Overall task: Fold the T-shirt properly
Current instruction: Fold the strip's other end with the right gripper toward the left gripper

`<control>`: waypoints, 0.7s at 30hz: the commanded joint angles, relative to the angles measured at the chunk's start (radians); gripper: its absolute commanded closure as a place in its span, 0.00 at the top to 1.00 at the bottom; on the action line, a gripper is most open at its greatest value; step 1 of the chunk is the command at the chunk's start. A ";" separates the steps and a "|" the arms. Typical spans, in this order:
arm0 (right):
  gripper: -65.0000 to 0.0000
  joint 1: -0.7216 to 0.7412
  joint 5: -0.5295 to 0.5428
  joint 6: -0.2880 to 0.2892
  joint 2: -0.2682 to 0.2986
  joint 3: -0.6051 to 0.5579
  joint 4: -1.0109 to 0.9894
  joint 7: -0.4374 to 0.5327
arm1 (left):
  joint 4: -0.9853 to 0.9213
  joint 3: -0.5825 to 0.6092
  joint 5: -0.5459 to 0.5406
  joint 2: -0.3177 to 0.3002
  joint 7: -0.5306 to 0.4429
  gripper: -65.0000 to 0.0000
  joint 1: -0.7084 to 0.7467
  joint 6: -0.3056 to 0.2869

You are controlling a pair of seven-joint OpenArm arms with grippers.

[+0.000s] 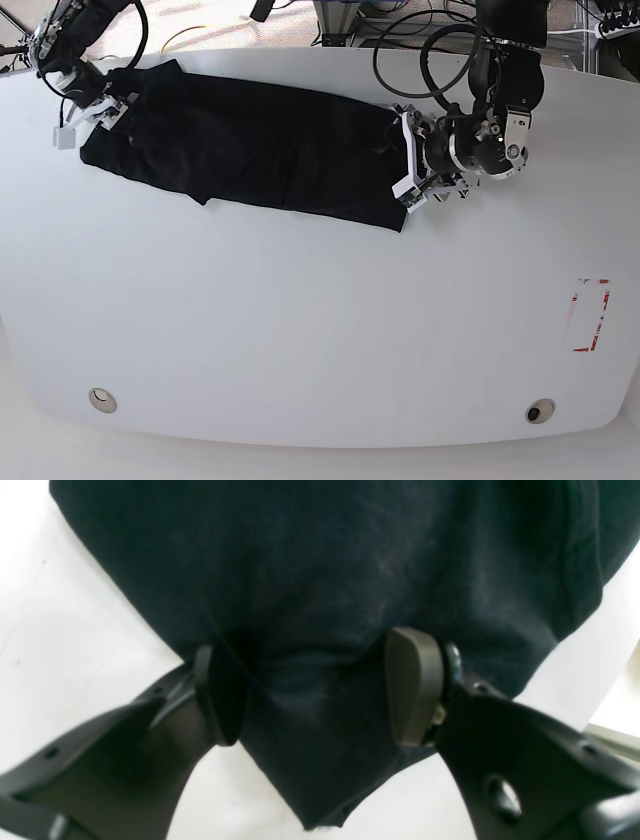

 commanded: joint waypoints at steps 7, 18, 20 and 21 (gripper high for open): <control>0.30 -0.006 -0.073 -0.010 0.010 -0.006 -0.003 -0.034 | 0.010 -0.001 0.012 -0.002 0.015 0.60 -0.010 -0.001; 0.00 -0.042 -0.078 -0.024 0.002 -0.018 0.295 -0.034 | 0.000 0.003 0.013 0.067 0.021 0.60 -0.033 -0.001; 0.00 -0.039 -0.078 -0.053 0.004 -0.056 0.351 -0.033 | -0.026 0.002 0.013 0.091 0.021 0.60 -0.038 -0.001; 0.00 -0.026 -0.078 -0.068 0.004 -0.079 0.379 -0.028 | -0.043 0.000 0.013 0.107 0.021 0.60 -0.038 -0.001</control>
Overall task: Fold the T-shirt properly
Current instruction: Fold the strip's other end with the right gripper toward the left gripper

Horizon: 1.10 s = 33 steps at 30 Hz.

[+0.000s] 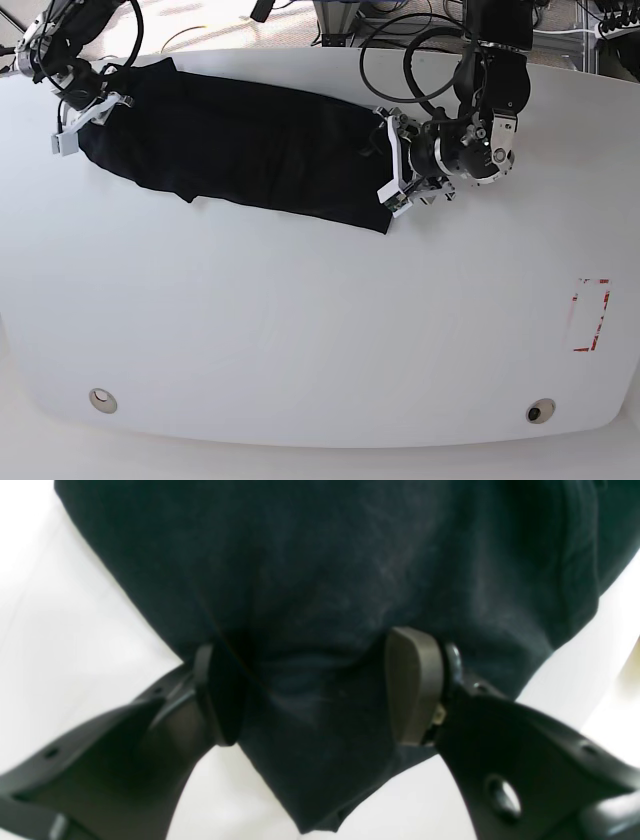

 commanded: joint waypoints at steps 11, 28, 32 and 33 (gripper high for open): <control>0.00 0.096 0.028 -0.171 0.010 -0.348 0.292 0.044 | -0.117 -0.001 -0.016 0.146 -0.005 0.60 -0.044 0.170; 0.13 0.151 -0.058 -0.193 -0.091 -0.605 0.267 0.121 | -0.134 -0.001 -0.016 0.195 -0.006 0.60 -0.055 0.165; 0.00 0.142 -0.072 -0.193 -0.094 -0.664 0.264 0.153 | -0.135 -0.001 -0.016 0.195 -0.008 0.60 -0.055 0.165; 0.00 0.141 -0.077 -0.193 -0.094 -0.677 0.263 0.163 | -0.134 -0.001 -0.016 0.195 -0.008 0.60 -0.055 0.165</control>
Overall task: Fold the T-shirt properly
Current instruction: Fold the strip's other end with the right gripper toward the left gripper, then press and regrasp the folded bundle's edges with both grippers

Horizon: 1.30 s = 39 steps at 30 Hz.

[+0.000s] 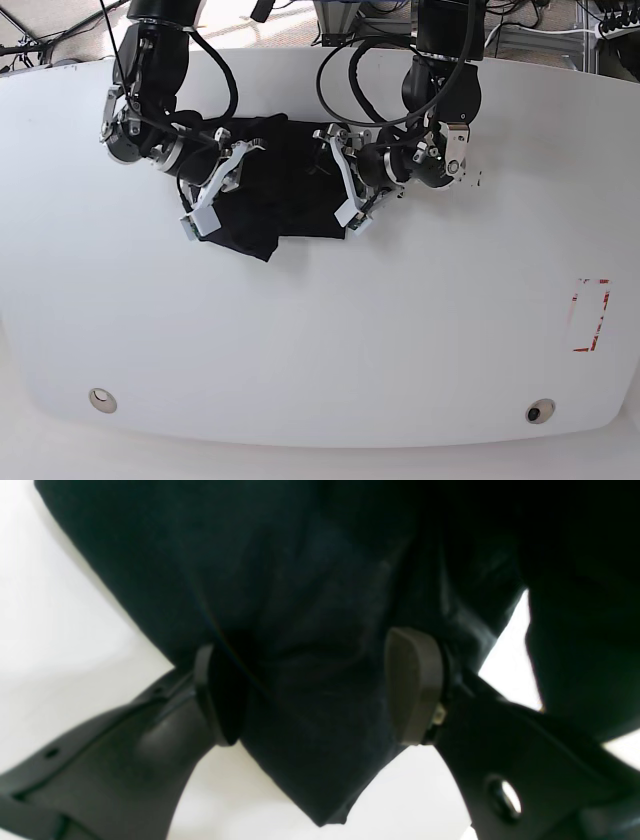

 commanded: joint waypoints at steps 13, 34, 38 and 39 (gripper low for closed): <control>0.55 0.012 -0.180 0.004 -0.045 -0.080 0.018 0.091 | 0.011 0.000 0.008 0.005 0.020 0.60 -0.006 -0.003; 0.80 0.078 -0.187 0.005 0.047 -0.337 0.101 0.109 | 0.177 -0.285 0.008 -0.127 0.069 0.39 -0.008 -0.166; 0.80 0.107 -0.204 0.005 0.047 -0.362 0.090 0.109 | 0.220 -0.379 0.008 -0.210 0.069 0.39 0.004 -0.166; 0.80 0.119 -0.212 0.010 0.047 -0.364 0.084 0.108 | 0.220 -0.395 0.008 -0.228 0.068 0.39 0.006 -0.166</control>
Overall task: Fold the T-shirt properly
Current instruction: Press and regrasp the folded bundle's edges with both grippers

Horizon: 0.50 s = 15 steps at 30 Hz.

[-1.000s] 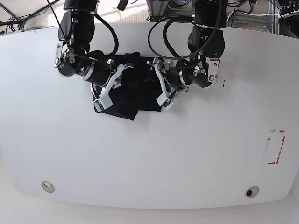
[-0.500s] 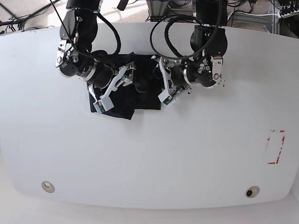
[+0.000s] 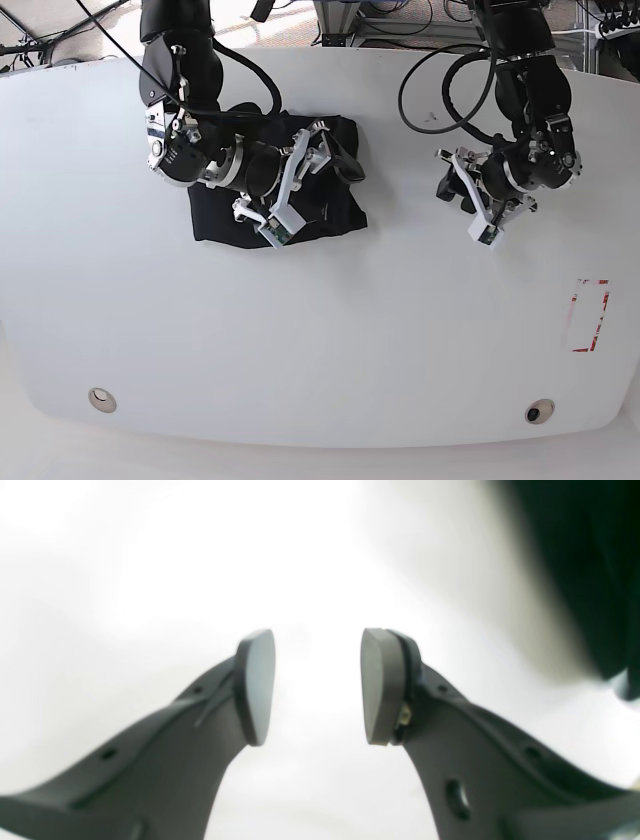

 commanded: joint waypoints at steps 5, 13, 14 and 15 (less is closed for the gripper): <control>0.80 0.044 -0.012 0.011 0.010 0.006 0.001 0.018 | 0.052 -0.024 -0.024 -0.085 -0.023 0.39 -0.003 -0.005; 0.74 -0.007 -0.012 0.011 0.102 0.107 0.004 0.070 | 0.115 0.175 -0.016 -0.082 -0.025 0.39 -0.007 -0.005; 0.71 -0.008 -0.012 0.011 0.108 0.123 0.004 0.078 | 0.122 0.206 -0.016 -0.076 -0.027 0.39 -0.009 -0.005; 0.65 -0.007 -0.015 0.011 0.116 0.144 0.001 0.084 | 0.127 0.245 -0.016 -0.062 -0.027 0.39 -0.010 -0.005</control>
